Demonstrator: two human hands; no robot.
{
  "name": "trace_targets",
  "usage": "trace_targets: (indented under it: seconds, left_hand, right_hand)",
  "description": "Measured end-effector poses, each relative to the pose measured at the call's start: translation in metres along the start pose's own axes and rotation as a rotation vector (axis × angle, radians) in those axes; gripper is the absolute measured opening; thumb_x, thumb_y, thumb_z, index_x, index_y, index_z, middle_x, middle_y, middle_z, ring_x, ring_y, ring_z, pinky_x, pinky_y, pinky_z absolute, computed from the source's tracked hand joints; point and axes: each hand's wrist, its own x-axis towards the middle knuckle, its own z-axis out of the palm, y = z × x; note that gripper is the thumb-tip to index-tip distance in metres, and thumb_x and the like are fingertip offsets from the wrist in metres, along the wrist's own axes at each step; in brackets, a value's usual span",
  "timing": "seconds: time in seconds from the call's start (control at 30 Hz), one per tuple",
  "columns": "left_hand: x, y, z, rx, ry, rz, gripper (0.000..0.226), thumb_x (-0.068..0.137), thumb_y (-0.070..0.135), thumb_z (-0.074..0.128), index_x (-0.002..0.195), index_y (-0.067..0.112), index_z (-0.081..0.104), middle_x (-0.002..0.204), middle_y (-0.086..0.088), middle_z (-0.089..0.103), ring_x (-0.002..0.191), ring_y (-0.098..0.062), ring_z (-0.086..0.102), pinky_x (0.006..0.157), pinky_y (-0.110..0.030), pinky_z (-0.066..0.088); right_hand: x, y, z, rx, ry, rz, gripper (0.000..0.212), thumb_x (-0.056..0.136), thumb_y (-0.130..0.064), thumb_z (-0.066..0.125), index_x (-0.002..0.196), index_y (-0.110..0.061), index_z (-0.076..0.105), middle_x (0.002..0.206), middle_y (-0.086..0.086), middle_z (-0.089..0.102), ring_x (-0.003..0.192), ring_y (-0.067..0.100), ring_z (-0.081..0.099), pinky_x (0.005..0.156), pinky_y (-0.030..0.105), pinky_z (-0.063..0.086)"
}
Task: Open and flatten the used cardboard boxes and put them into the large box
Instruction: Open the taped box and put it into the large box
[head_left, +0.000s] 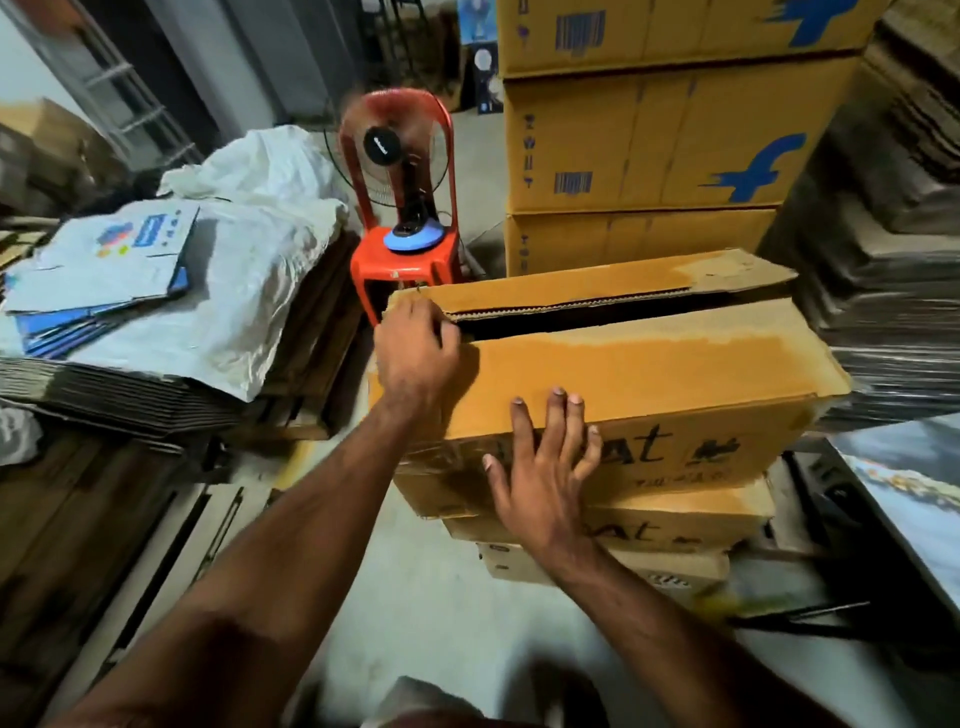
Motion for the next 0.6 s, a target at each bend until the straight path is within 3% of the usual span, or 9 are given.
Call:
trace_targets:
  seconds: [0.07, 0.17, 0.23, 0.3, 0.33, 0.4, 0.47, 0.53, 0.6]
  left_hand:
    - [0.014, -0.009, -0.003, -0.070, 0.081, -0.033, 0.021, 0.089, 0.029, 0.050, 0.092, 0.012, 0.061, 0.093, -0.010, 0.063, 0.087, -0.028, 0.057, 0.077, -0.040, 0.041]
    - [0.042, -0.034, -0.001, -0.026, 0.045, -0.153, 0.030, 0.091, 0.030, 0.052, 0.111, 0.010, 0.061, 0.110, -0.013, 0.060, 0.104, -0.030, 0.055, 0.089, -0.044, 0.041]
    - [0.063, -0.052, 0.007, -0.011, -0.138, -0.218, 0.040, 0.091, 0.034, 0.055, 0.126, 0.012, 0.054, 0.124, -0.016, 0.053, 0.116, -0.034, 0.050, 0.097, -0.048, 0.042]
    - [0.082, -0.073, 0.020, -0.178, -0.376, -0.281, 0.048, 0.090, 0.035, 0.057, 0.132, 0.015, 0.050, 0.130, -0.017, 0.051, 0.118, -0.035, 0.052, 0.100, -0.048, 0.046]
    - [0.088, -0.083, 0.027, -0.310, -0.493, -0.305, 0.050, 0.087, 0.037, 0.057, 0.132, 0.015, 0.051, 0.126, -0.018, 0.055, 0.114, -0.034, 0.056, 0.097, -0.047, 0.050]
    - [0.096, -0.099, 0.042, -0.561, -0.641, -0.359, 0.057, 0.081, 0.040, 0.057, 0.128, 0.008, 0.054, 0.105, -0.015, 0.064, 0.093, -0.030, 0.065, 0.076, -0.040, 0.057]
    - [0.099, -0.104, 0.047, -0.698, -0.707, -0.381, 0.040, 0.087, 0.031, 0.055, 0.117, 0.005, 0.057, 0.088, -0.006, 0.061, 0.074, -0.016, 0.058, 0.059, -0.027, 0.047]
    - [0.099, -0.102, 0.042, -0.773, -0.705, -0.365, 0.016, 0.093, 0.024, 0.051, 0.103, 0.012, 0.057, 0.085, -0.002, 0.057, 0.075, -0.014, 0.053, 0.062, -0.026, 0.043]
    - [0.094, -0.099, 0.035, -0.886, -0.708, -0.394, 0.014, 0.094, 0.023, 0.049, 0.103, 0.017, 0.058, 0.093, -0.004, 0.058, 0.085, -0.017, 0.054, 0.076, -0.032, 0.045]
  right_hand:
    - [-0.005, -0.009, 0.009, -0.017, 0.026, -0.010, 0.077, 0.089, -0.056, 0.056, 0.153, -0.021, 0.032, 0.163, 0.024, 0.005, 0.150, 0.044, 0.004, 0.113, 0.068, 0.009]
    - [-0.011, -0.023, 0.024, -0.050, 0.085, -0.013, 0.075, 0.091, -0.060, 0.041, 0.154, -0.022, 0.025, 0.163, 0.024, 0.000, 0.149, 0.046, 0.004, 0.112, 0.072, 0.006]
    - [-0.013, -0.036, 0.033, -0.036, 0.121, -0.026, 0.071, 0.096, -0.061, 0.035, 0.153, -0.021, 0.023, 0.162, 0.024, -0.002, 0.148, 0.046, 0.004, 0.112, 0.073, 0.007]
    - [-0.018, -0.050, 0.042, -0.002, 0.167, -0.032, 0.068, 0.099, -0.061, 0.031, 0.153, -0.020, 0.022, 0.162, 0.022, -0.008, 0.149, 0.045, -0.001, 0.112, 0.073, 0.008]
    - [-0.021, -0.058, 0.047, 0.008, 0.187, -0.031, 0.069, 0.099, -0.061, 0.031, 0.153, -0.019, 0.019, 0.162, 0.021, -0.013, 0.150, 0.044, -0.004, 0.113, 0.072, 0.008]
    - [-0.029, -0.075, 0.055, 0.014, 0.221, -0.048, 0.074, 0.100, -0.060, 0.033, 0.156, -0.020, 0.008, 0.162, 0.020, -0.019, 0.150, 0.044, -0.006, 0.114, 0.071, 0.009]
    - [-0.038, -0.091, 0.061, 0.035, 0.247, -0.058, 0.079, 0.100, -0.058, 0.037, 0.158, -0.021, -0.001, 0.161, 0.020, -0.020, 0.149, 0.046, -0.005, 0.114, 0.070, 0.012]
    - [-0.044, -0.107, 0.065, 0.048, 0.262, -0.043, 0.083, 0.099, -0.059, 0.039, 0.158, -0.020, -0.006, 0.161, 0.021, -0.019, 0.148, 0.049, -0.003, 0.114, 0.071, 0.014]
    - [-0.044, -0.119, 0.071, 0.036, 0.276, -0.012, 0.087, 0.098, -0.061, 0.038, 0.157, -0.020, -0.012, 0.161, 0.022, -0.021, 0.146, 0.053, -0.005, 0.112, 0.073, 0.012]
